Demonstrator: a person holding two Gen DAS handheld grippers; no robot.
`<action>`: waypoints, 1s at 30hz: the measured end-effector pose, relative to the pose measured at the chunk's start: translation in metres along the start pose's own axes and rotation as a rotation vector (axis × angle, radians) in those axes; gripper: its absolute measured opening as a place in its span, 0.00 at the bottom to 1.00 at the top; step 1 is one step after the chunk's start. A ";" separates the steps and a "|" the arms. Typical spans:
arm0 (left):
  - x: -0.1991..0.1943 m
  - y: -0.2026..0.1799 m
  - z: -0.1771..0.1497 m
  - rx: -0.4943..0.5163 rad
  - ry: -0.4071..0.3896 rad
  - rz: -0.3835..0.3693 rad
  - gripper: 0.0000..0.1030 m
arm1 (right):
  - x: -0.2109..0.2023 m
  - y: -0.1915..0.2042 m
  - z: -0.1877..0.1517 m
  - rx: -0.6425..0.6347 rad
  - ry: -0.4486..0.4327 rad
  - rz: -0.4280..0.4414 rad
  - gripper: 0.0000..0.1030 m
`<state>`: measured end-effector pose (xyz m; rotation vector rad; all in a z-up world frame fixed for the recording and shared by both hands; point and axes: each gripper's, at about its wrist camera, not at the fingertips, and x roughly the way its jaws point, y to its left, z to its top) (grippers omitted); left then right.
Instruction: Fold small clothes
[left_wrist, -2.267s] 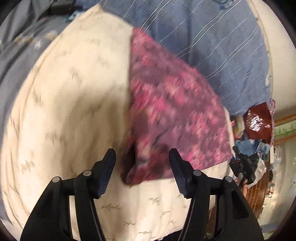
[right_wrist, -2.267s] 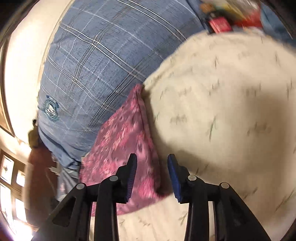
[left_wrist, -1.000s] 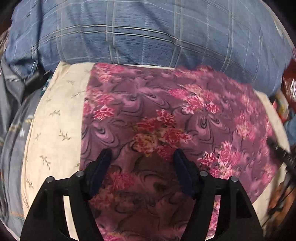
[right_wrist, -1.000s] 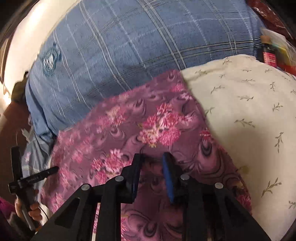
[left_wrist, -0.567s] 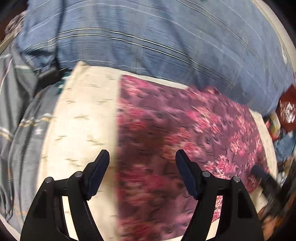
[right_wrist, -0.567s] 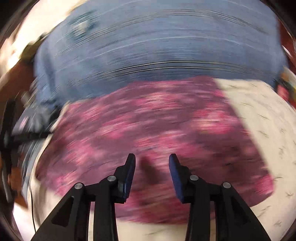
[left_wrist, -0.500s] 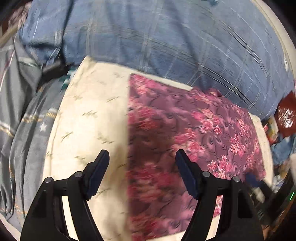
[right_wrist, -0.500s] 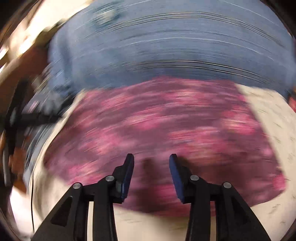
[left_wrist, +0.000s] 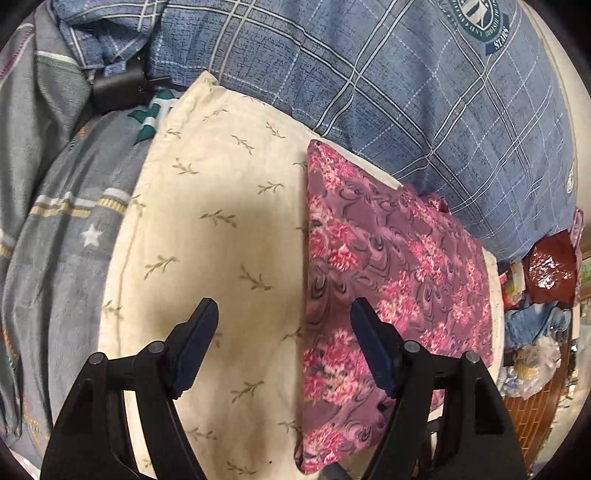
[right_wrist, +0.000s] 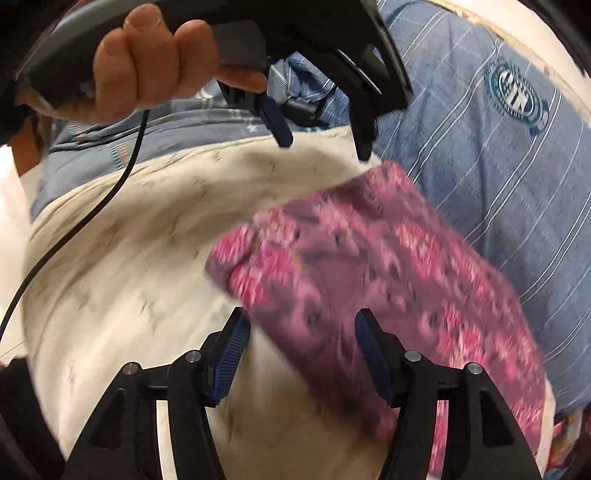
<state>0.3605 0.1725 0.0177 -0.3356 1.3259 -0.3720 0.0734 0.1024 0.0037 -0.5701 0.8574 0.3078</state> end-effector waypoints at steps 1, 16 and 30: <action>0.000 0.001 0.003 -0.009 0.007 -0.017 0.72 | 0.003 0.002 0.004 -0.010 -0.010 -0.023 0.57; 0.066 -0.061 0.042 0.067 0.179 -0.143 0.72 | -0.024 -0.039 0.012 0.068 -0.208 -0.020 0.10; 0.030 -0.158 0.028 0.262 0.016 -0.034 0.19 | -0.054 -0.113 -0.021 0.368 -0.271 0.122 0.10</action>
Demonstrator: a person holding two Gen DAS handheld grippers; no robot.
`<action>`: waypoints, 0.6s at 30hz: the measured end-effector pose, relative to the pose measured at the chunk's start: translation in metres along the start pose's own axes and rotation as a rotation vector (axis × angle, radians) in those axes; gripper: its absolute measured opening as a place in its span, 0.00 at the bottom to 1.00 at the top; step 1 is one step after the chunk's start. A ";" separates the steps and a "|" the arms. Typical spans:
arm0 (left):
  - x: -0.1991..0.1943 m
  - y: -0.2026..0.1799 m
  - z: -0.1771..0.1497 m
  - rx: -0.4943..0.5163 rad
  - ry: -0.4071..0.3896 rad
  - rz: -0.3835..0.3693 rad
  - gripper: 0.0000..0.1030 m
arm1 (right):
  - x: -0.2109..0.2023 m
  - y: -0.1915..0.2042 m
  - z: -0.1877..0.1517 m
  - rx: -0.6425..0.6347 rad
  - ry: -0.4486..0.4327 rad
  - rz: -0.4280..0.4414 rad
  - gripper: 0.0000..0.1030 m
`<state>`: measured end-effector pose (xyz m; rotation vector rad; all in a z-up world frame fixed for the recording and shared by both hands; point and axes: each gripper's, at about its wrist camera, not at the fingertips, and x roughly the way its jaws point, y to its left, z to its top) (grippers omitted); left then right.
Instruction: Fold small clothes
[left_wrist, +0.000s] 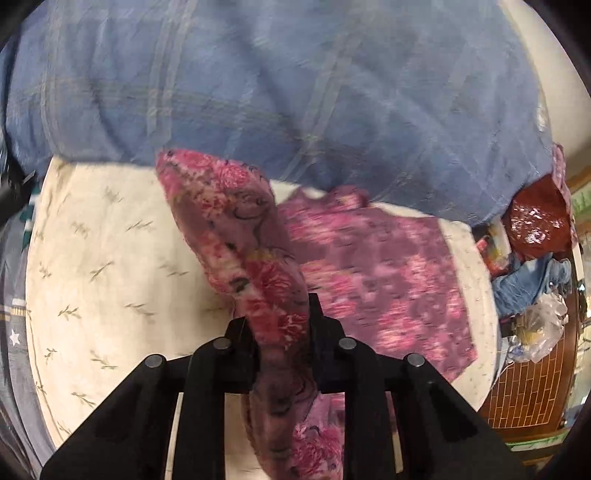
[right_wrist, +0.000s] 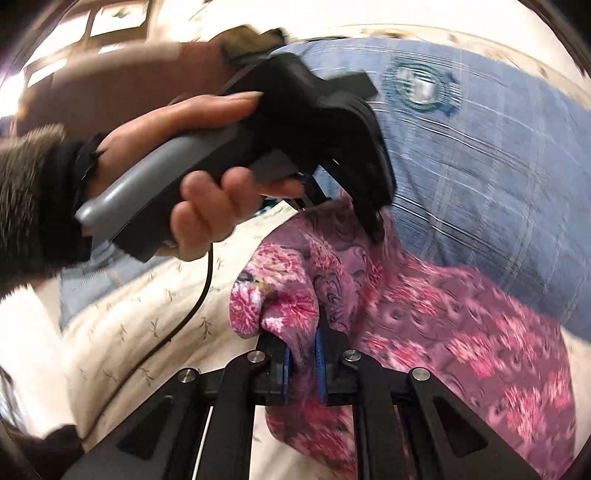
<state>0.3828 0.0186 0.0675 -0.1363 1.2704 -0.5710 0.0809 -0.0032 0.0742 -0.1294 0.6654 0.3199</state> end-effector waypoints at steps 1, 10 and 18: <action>-0.002 -0.012 0.003 0.011 -0.007 -0.002 0.19 | -0.005 -0.007 0.000 0.023 -0.005 0.003 0.10; 0.042 -0.142 0.023 0.139 -0.015 0.033 0.11 | -0.072 -0.122 -0.040 0.380 -0.049 -0.014 0.08; 0.147 -0.181 0.015 0.161 0.157 0.207 0.07 | -0.068 -0.193 -0.099 0.610 0.028 0.019 0.14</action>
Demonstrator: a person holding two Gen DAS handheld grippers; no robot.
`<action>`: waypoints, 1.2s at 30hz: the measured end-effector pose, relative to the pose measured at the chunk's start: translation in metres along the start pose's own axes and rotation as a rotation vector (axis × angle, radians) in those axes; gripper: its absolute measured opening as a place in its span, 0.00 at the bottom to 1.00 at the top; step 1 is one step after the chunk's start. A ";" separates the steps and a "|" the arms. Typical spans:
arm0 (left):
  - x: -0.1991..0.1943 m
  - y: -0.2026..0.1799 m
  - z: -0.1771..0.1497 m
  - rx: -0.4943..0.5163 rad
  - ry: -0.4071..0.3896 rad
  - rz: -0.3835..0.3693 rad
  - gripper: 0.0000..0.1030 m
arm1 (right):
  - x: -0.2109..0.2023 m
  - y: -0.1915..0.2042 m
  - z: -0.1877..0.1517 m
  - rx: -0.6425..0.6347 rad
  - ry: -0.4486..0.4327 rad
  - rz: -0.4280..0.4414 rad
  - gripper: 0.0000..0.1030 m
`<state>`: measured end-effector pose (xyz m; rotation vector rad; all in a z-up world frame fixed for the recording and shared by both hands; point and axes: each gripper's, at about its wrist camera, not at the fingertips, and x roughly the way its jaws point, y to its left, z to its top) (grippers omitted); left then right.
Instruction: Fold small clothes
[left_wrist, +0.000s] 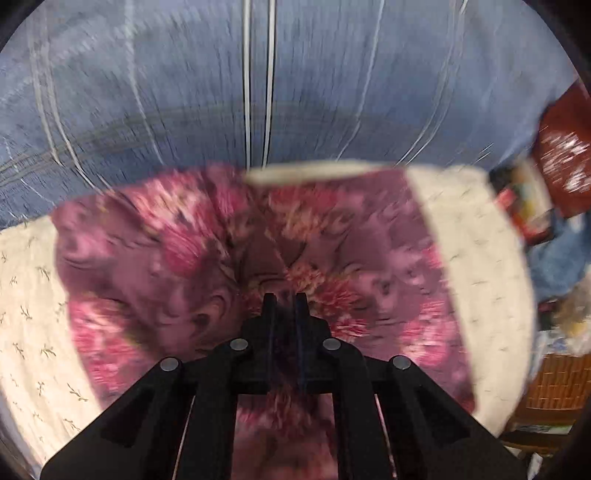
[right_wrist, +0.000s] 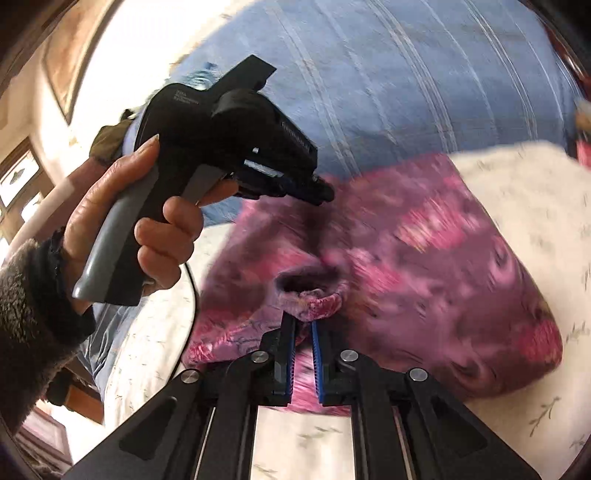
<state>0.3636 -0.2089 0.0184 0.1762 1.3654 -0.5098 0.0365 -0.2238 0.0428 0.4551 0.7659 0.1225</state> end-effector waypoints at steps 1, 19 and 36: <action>0.005 -0.002 0.000 0.002 0.010 0.017 0.07 | 0.002 -0.006 -0.002 0.011 0.017 0.012 0.14; 0.000 -0.008 0.015 0.029 0.181 0.243 0.71 | 0.028 -0.016 0.008 0.055 0.015 0.272 0.54; -0.004 -0.045 -0.034 0.036 0.103 0.217 0.07 | 0.036 -0.022 0.014 0.120 -0.015 0.299 0.10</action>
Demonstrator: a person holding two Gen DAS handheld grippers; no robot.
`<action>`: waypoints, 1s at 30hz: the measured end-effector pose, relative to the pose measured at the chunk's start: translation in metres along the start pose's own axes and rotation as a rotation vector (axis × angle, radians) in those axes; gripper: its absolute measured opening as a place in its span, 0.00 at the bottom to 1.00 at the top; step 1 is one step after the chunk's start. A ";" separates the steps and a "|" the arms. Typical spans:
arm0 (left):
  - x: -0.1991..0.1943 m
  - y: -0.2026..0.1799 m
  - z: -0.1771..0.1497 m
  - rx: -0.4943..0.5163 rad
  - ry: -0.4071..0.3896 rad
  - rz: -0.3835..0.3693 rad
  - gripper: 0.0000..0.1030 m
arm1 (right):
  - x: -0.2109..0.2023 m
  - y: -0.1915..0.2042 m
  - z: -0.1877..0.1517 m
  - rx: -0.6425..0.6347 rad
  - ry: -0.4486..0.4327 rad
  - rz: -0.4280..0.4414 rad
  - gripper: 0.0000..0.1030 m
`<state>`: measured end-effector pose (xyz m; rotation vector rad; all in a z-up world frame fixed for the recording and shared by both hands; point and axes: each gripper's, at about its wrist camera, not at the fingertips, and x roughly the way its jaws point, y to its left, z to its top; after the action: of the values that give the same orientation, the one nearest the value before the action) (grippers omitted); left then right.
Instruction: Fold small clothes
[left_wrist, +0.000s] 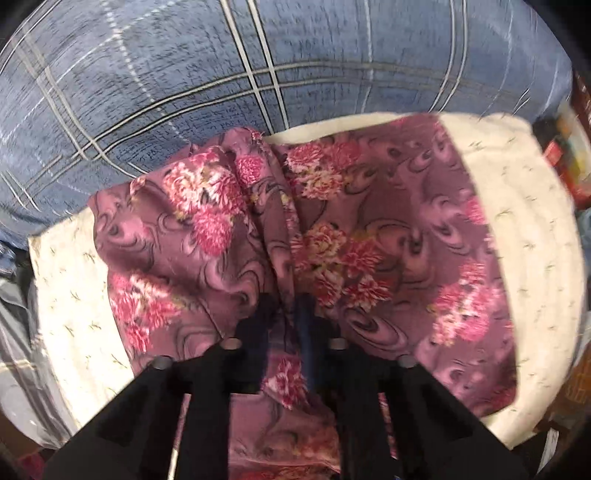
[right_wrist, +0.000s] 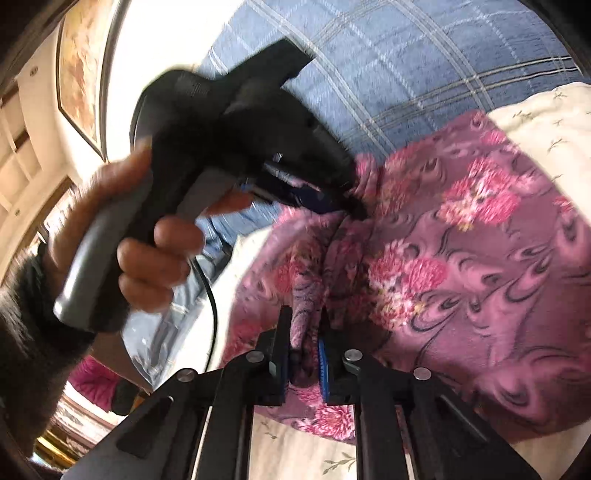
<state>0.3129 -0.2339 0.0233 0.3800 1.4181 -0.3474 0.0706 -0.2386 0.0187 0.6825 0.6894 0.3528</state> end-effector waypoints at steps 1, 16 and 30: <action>-0.003 0.001 -0.003 -0.017 -0.001 -0.026 0.05 | -0.005 0.000 0.001 0.008 -0.014 0.013 0.10; -0.054 -0.100 -0.017 0.039 -0.159 -0.379 0.01 | -0.095 -0.068 0.013 0.176 -0.164 -0.062 0.09; -0.040 0.098 -0.067 -0.308 -0.320 -0.327 0.53 | -0.068 -0.082 0.116 0.161 -0.059 -0.094 0.48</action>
<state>0.2929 -0.1157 0.0606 -0.1579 1.1915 -0.4259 0.1074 -0.3858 0.0611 0.8070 0.6958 0.1914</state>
